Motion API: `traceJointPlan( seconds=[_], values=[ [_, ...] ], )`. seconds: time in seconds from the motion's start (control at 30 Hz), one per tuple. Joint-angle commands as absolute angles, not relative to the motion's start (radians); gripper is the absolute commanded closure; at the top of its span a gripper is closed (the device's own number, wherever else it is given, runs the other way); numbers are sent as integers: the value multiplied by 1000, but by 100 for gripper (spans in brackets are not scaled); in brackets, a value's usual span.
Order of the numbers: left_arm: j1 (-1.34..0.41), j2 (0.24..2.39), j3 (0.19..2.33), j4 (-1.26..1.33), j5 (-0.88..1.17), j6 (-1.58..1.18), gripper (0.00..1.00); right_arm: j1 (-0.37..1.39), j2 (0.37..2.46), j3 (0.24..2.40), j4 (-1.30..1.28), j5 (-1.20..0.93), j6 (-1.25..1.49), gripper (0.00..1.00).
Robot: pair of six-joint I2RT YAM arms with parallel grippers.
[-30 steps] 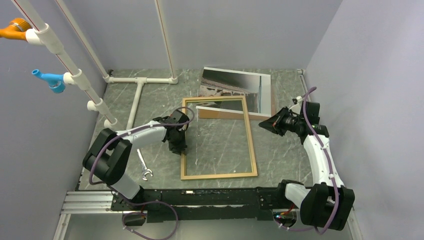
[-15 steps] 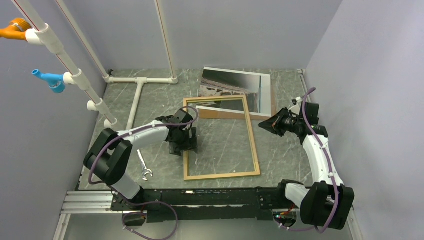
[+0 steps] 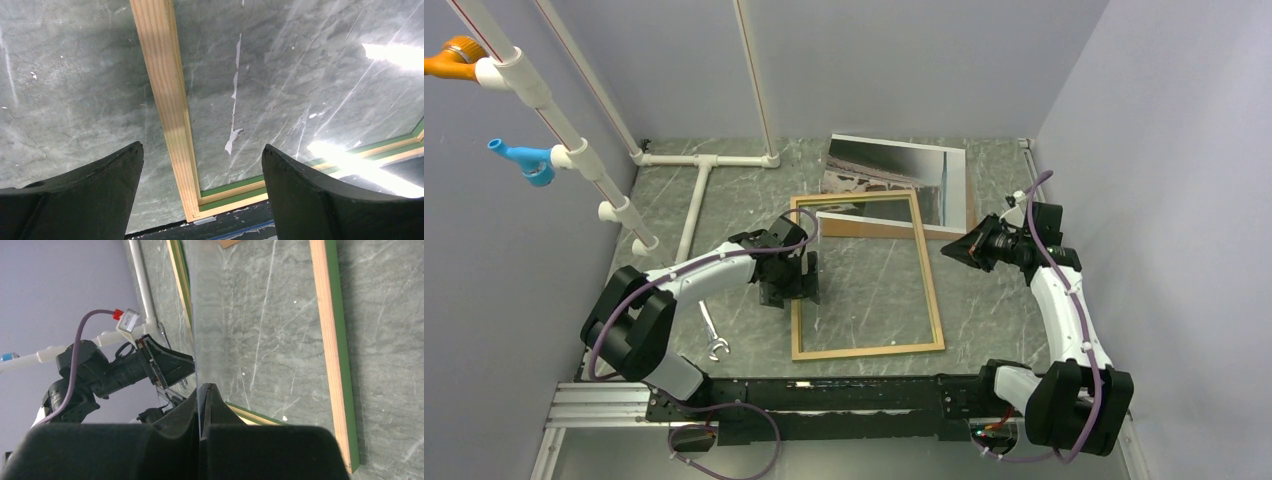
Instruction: Put the photo into the frame
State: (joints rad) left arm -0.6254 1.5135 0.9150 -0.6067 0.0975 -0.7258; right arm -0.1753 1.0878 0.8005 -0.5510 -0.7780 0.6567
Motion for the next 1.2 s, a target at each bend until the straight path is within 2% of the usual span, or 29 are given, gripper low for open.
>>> traceJointPlan(
  seconds=[0.0, 0.37, 0.6, 0.73, 1.03, 1.1, 1.17],
  values=[
    [-623, 1503, 920, -578, 123, -673, 11, -179, 1090, 889, -578, -824, 590, 100],
    [-597, 1507, 957, -548, 130, -628, 25, -178, 1093, 883, -490, -941, 581, 100],
    [-595, 1570, 987, -613, 10, -656, 28, -176, 1123, 931, -488, -974, 570, 100],
    [-594, 1606, 980, -561, 14, -632, 43, -172, 1130, 932, -469, -993, 570, 100],
    [-611, 1604, 945, -507, 5, -565, 92, -166, 1176, 1016, -486, -1035, 522, 100],
    [-621, 1589, 938, -495, 14, -560, 99, -164, 1190, 1030, -494, -1039, 510, 100],
    [-631, 1578, 930, -485, 14, -562, 100, -163, 1197, 1026, -481, -1044, 517, 100]
  ],
)
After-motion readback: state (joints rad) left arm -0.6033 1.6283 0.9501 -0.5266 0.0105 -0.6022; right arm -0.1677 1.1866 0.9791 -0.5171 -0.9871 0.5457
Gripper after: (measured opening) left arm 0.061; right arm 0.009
